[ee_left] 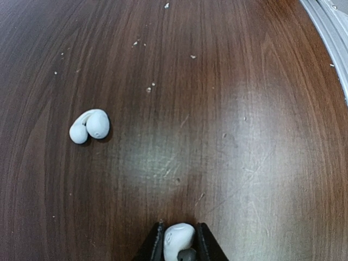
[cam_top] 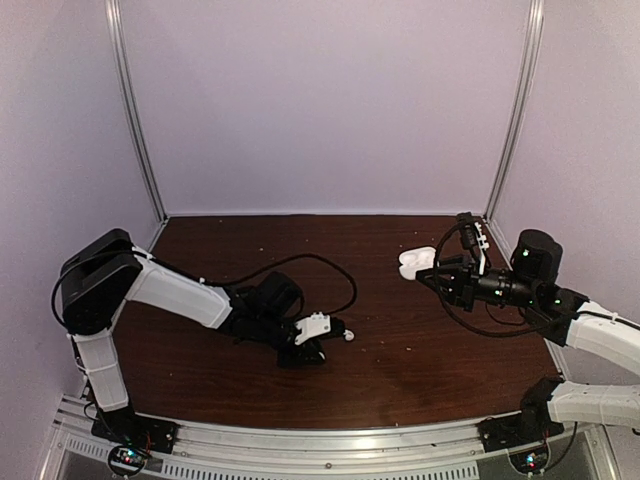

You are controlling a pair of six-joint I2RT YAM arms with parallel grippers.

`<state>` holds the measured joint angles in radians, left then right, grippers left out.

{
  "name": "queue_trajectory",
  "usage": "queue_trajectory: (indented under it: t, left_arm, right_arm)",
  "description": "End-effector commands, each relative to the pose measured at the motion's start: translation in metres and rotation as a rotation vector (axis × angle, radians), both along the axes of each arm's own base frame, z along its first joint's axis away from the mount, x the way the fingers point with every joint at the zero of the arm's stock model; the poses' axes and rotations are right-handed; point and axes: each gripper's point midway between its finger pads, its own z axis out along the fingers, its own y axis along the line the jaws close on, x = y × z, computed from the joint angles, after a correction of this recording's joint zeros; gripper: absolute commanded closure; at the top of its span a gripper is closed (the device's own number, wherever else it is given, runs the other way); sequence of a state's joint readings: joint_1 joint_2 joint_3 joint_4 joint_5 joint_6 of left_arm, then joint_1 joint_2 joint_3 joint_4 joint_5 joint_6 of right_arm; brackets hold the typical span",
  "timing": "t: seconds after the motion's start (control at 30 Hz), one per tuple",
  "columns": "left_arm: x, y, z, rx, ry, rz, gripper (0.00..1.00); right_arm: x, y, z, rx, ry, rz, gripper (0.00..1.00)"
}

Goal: Insert the wireless bluetooth earbuds into the charging case
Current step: Place the left earbud at the center of the board, then pick up the left earbud from the center of the board.

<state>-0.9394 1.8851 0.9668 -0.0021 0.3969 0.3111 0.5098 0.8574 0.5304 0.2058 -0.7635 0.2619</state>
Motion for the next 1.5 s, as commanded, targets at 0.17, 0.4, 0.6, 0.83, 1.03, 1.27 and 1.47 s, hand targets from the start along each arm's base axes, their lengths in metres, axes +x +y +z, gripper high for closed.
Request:
queue_trajectory:
  t: [0.17, 0.4, 0.6, 0.83, 1.03, 1.27, 1.47]
  left_arm:
    - [0.009, 0.008, 0.019, -0.031, -0.024, 0.046, 0.76]
    - [0.006, 0.01, 0.014, -0.023, -0.003, 0.047, 0.75]
    - [0.006, 0.009, 0.012, -0.023, 0.004, 0.045, 0.77]
    - [0.007, 0.008, 0.014, -0.026, 0.0, 0.043, 0.88]
    - [0.005, 0.01, 0.013, -0.009, 0.007, 0.039, 0.95]
    - [0.012, 0.001, 0.082, -0.154, -0.102, 0.032, 0.99]
    - [0.008, -0.004, 0.187, -0.364, -0.275, 0.011, 0.99]
  right_arm:
    - [0.001, 0.0, 0.011, 0.019, -0.028, 0.006, 1.0]
    - [0.001, 0.001, 0.011, 0.019, -0.028, 0.009, 1.0]
    - [0.001, 0.0, 0.011, 0.018, -0.028, 0.008, 1.0]
    - [0.001, 0.001, 0.011, 0.017, -0.027, 0.009, 1.0]
    - [0.001, 0.001, 0.011, 0.017, -0.028, 0.009, 1.0]
    - [-0.002, 0.004, 0.01, 0.027, -0.024, 0.038, 1.0]
    - [-0.012, 0.011, 0.015, 0.064, -0.046, 0.121, 1.0]
